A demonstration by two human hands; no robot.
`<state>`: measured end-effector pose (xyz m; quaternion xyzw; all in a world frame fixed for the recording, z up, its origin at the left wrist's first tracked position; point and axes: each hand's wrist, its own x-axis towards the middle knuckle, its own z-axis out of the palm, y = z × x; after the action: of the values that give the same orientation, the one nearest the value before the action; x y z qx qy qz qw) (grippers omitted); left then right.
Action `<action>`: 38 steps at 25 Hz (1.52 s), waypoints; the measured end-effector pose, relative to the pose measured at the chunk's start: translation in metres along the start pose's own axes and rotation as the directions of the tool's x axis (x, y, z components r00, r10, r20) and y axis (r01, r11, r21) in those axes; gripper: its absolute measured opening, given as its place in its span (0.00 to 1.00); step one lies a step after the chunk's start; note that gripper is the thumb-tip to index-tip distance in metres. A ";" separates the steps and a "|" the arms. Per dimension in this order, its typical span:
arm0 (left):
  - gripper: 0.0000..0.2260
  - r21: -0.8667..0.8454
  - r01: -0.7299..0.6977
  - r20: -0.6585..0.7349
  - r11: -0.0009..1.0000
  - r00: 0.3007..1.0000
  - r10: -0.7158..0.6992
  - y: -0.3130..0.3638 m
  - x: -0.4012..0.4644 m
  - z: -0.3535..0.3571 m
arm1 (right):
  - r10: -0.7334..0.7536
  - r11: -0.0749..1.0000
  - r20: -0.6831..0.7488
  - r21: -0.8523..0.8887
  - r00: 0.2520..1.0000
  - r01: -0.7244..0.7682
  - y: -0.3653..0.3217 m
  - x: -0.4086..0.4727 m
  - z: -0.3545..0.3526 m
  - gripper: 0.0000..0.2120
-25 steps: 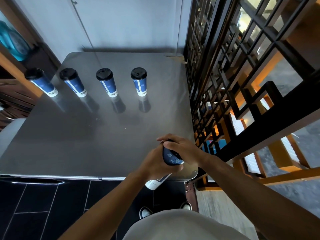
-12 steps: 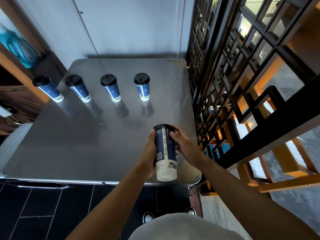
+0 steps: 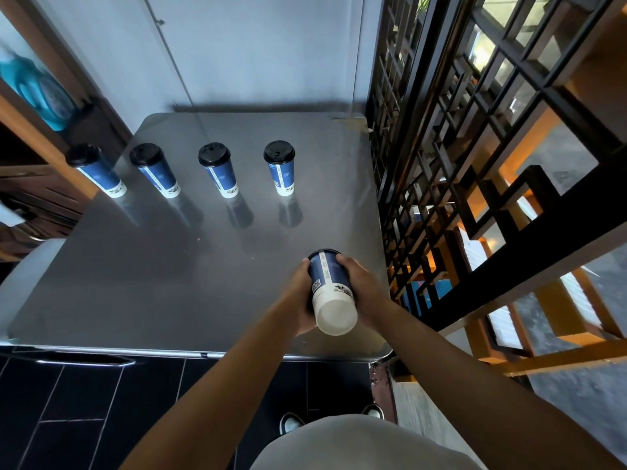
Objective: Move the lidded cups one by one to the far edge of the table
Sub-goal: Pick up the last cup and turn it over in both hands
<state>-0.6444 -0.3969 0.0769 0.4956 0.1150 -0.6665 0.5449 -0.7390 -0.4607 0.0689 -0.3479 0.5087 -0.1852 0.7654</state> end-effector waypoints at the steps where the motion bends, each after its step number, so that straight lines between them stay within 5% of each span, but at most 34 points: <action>1: 0.30 0.007 0.004 -0.007 1.000 1.000 -0.004 0.000 0.000 0.000 | 0.015 1.000 -0.002 0.025 1.000 -0.015 0.000 -0.001 0.000 0.21; 7: 0.32 0.089 0.037 -0.015 0.995 0.999 -0.036 -0.002 0.004 -0.002 | 0.029 0.999 -0.006 0.043 1.000 -0.028 -0.003 -0.007 0.001 0.24; 9: 0.36 0.317 0.044 -0.057 0.947 0.998 -0.028 0.001 0.004 -0.005 | 0.022 0.998 0.001 0.062 1.000 -0.022 -0.006 -0.011 0.002 0.25; 12: 0.32 0.622 -0.096 -0.110 0.777 0.972 0.207 0.003 -0.001 -0.006 | 0.006 0.999 -0.005 0.045 1.000 -0.006 -0.009 -0.011 0.000 0.22; 15: 0.23 0.594 -0.167 -0.046 0.787 0.970 0.240 0.004 -0.005 -0.004 | 0.023 0.996 0.012 0.082 1.000 -0.024 -0.013 -0.015 -0.002 0.23; 19: 0.27 0.418 -0.106 -0.004 0.902 0.993 0.119 0.001 -0.001 -0.001 | 0.111 0.972 0.086 0.196 0.990 -0.126 -0.017 -0.024 -0.005 0.25; 24: 0.28 0.386 -0.117 0.004 0.915 0.992 0.125 -0.003 0.004 0.002 | 0.150 0.951 0.102 0.257 0.983 -0.172 -0.016 -0.025 -0.005 0.23; 30: 0.46 0.745 -0.075 -0.054 0.663 0.983 0.173 0.004 -0.005 -0.005 | 0.124 0.969 0.078 0.204 0.989 -0.138 -0.020 -0.026 -0.007 0.26; 32: 0.43 0.765 -0.126 -0.026 0.632 0.974 0.225 0.004 -0.008 -0.005 | 0.082 0.978 0.050 0.188 0.995 -0.090 -0.020 -0.021 -0.009 0.26; 38: 0.30 0.550 -0.116 0.061 0.827 0.993 0.099 0.001 -0.006 0.001 | 0.109 0.971 0.083 0.206 0.991 -0.124 -0.017 -0.018 -0.013 0.28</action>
<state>-0.6450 -0.3943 0.0821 0.6274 -0.1183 -0.6468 0.4171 -0.7571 -0.4650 0.0894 -0.2410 0.4782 -0.1803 0.8251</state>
